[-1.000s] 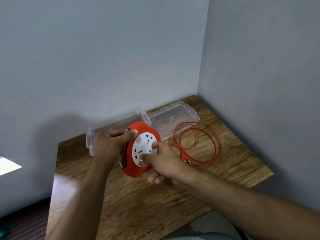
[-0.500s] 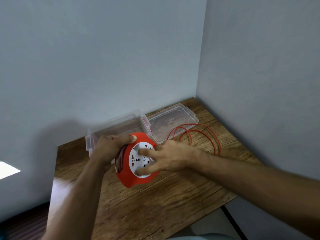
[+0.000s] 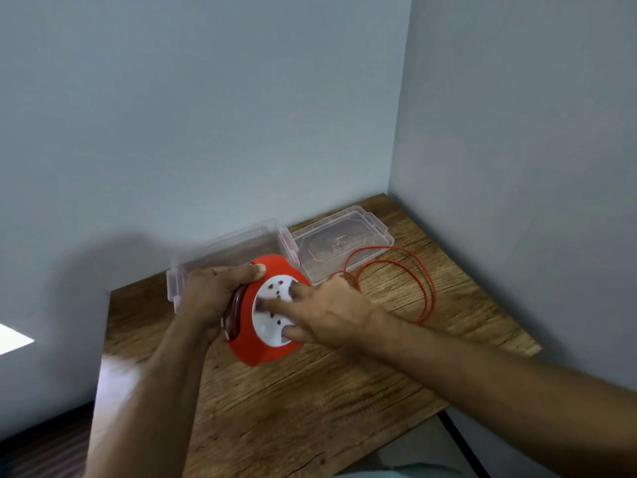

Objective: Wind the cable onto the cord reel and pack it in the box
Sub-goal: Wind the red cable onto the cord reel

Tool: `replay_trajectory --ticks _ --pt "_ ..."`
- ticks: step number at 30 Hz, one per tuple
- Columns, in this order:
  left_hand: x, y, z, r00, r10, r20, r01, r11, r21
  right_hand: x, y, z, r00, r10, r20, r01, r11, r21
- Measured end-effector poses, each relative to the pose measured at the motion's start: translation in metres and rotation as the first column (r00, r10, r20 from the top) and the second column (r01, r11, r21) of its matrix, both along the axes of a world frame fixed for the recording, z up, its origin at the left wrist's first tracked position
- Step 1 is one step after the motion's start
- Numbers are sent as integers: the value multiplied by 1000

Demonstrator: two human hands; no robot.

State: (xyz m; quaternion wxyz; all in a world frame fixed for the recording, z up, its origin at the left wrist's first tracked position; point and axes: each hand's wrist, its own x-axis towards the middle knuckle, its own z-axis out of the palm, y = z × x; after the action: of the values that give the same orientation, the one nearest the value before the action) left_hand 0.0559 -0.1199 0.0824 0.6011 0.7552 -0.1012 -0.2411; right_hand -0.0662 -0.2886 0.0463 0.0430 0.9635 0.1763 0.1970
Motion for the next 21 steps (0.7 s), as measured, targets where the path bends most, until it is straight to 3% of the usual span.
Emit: replay_trajectory --ticks 2,3,4,5,6,7,8,10,14,15,16,17,18,19,20,21 --pt "-4 -3 -2 995 85 42 -82 994 -75 0 12 -8 972 -234 9 220 925 311" --pt "-8 -5 -3 990 113 86 -105 990 -96 1 18 -8 936 -350 -34 323 819 475" --pt "-12 -8 -4 980 134 144 -119 987 -112 2 25 -6 893 -423 -152 417 655 630" --pt "-17 -11 -6 966 155 205 -131 983 -127 3 32 -2 844 -418 -337 507 414 756" --pt "-20 -14 -7 950 169 261 -136 981 -137 6 38 2 808 -306 -504 551 88 830" --pt "-24 -16 -9 937 174 302 -135 980 -146 11 41 5 785 -146 -602 563 -236 792" --pt "-25 -17 -10 927 177 331 -133 979 -151 14 42 7 763 -24 -646 575 -431 695" --pt "-25 -16 -9 902 144 406 -106 988 -115 17 41 12 736 55 -675 600 -516 611" --pt "-28 -16 2 817 -26 576 -57 990 125 10 33 20 767 67 -638 595 -447 668" --pt "-28 -16 4 812 -18 584 -94 983 161 7 30 24 766 81 -637 613 -390 687" --pt "-27 -16 7 820 4 572 -128 976 176 4 27 26 760 48 -648 634 -271 724" --pt "-26 -15 9 843 30 537 -147 973 176 0 22 27 764 -72 -641 640 -31 767" --pt "-23 -14 10 870 52 491 -152 974 166 -5 15 26 793 -262 -550 609 322 725" --pt "-21 -12 11 891 65 449 -148 977 151 -9 6 22 851 -403 -337 525 657 541" --pt "-20 -9 12 906 67 417 -136 981 137 -14 -2 20 922 -366 -130 388 861 329" --pt "-19 -7 13 917 63 393 -121 985 124 -17 -7 21 971 -236 -50 241 956 165"
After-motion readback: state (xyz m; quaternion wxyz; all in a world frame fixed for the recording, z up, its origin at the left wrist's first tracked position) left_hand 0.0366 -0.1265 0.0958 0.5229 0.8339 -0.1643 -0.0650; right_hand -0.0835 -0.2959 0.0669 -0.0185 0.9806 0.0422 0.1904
